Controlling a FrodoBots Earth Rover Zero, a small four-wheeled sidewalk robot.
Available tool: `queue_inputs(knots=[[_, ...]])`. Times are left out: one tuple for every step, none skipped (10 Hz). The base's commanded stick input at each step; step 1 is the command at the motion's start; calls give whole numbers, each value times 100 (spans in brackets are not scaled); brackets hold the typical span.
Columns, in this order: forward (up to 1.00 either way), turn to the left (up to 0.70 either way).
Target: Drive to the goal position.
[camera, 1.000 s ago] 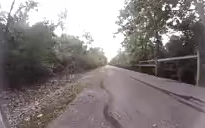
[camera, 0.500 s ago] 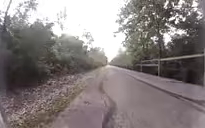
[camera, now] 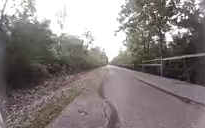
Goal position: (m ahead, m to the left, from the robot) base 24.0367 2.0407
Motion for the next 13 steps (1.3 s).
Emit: queue_inputs(knots=[[70,0],[70,0],[70,0],[70,0],[70,0],[70,0],[70,0],[70,0],[70,0],[70,0],[70,0],[70,0],[70,0]])
